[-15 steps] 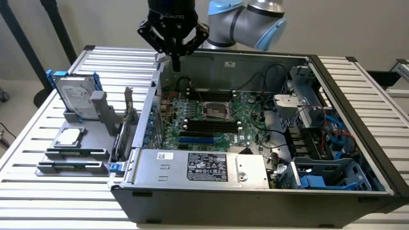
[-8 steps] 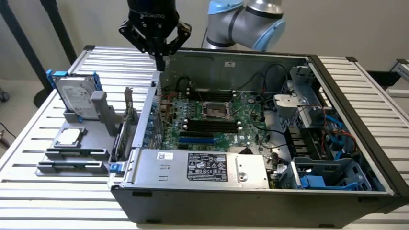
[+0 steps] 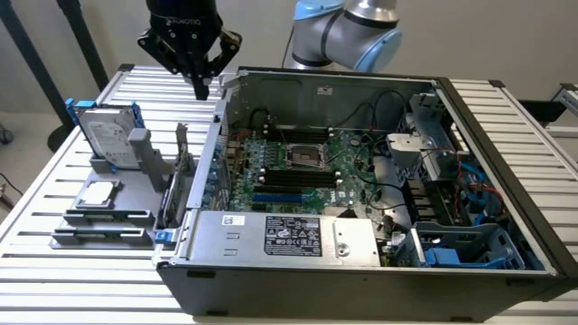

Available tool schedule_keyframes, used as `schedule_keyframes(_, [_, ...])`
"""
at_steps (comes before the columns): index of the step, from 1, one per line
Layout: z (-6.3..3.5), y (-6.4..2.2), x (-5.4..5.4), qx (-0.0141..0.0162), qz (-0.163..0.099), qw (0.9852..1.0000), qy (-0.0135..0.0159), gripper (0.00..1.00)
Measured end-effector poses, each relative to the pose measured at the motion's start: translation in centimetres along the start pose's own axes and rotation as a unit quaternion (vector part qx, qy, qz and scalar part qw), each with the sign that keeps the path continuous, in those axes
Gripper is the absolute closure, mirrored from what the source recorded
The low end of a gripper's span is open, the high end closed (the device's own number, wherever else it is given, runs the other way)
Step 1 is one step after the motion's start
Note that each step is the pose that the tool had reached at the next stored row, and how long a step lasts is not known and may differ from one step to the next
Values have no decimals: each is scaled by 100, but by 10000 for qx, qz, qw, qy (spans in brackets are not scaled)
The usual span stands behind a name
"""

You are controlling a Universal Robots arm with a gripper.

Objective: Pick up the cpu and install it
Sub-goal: 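Reach for the cpu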

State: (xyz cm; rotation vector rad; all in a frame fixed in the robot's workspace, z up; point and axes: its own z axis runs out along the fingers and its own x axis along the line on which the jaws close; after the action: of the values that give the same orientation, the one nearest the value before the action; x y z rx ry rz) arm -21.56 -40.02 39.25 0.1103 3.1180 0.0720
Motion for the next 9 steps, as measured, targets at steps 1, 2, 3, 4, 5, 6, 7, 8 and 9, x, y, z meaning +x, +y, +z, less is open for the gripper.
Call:
schedule_keyframes(1, [-1,-4,46,1,0,10000,0,89])
schedule_keyframes(2, [-2,-8,91,2,0,10000,0,89])
schedule_keyframes(3, [-3,-13,136,3,1,10000,0,89])
schedule_keyframes(4, [-4,-17,182,4,0,10000,0,89])
schedule_keyframes(5, [-5,-21,225,5,0,10000,0,89])
schedule_keyframes(6, [-6,-25,270,6,0,10000,0,89])
schedule_keyframes(7, [-7,-30,318,8,0,10000,0,89])
schedule_keyframes(8, [-8,-34,361,9,0,10000,0,89])
schedule_keyframes(9, [-9,-38,407,11,0,10000,-1,89])
